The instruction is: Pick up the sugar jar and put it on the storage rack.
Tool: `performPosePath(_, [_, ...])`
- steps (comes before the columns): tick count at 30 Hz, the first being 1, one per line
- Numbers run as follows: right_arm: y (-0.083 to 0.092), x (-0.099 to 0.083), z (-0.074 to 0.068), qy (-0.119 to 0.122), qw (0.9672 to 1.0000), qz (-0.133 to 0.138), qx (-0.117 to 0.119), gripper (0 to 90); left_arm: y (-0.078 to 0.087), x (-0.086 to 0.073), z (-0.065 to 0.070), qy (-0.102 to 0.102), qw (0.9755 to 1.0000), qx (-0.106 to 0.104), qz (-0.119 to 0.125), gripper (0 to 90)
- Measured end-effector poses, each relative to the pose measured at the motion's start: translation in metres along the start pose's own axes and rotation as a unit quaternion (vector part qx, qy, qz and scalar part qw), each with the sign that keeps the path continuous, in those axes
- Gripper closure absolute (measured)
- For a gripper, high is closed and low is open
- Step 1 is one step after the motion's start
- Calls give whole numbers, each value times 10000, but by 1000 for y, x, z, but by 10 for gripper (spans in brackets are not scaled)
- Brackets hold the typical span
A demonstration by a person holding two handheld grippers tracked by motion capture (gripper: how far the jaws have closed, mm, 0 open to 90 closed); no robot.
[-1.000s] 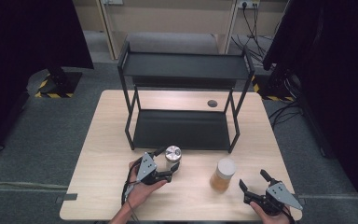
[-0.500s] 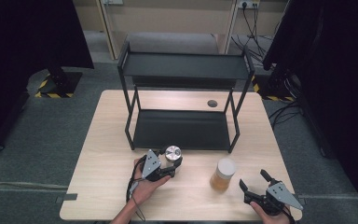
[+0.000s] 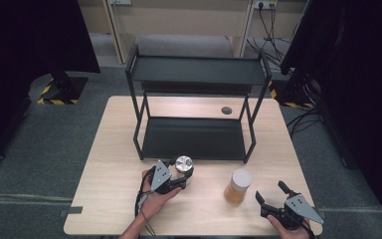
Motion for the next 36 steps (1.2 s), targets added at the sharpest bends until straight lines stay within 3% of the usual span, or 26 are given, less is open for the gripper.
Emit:
performPosePath(9, [0, 0, 0, -1, 10000, 7, -7, 77, 17, 13, 1, -11, 9995, 155, 259, 345])
performPosePath(19, [0, 0, -1, -2, 10000, 14, -18, 77, 38, 36, 3, -80, 9973, 349, 637, 345])
performPosePath(36, [1, -1, 0, -29, 10000, 30, -16, 77, 55, 57, 0, -4, 9933, 725, 901, 346])
Point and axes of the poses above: each handheld gripper's, and its own axes: y roughly backward along the jaws, x roughly out of its top, z roughly to its right, the point moved 8 cm from there along -y, roughly forward along the jaws, and after that the axes turned 10 degrees about -z, right-handed, at the moved point
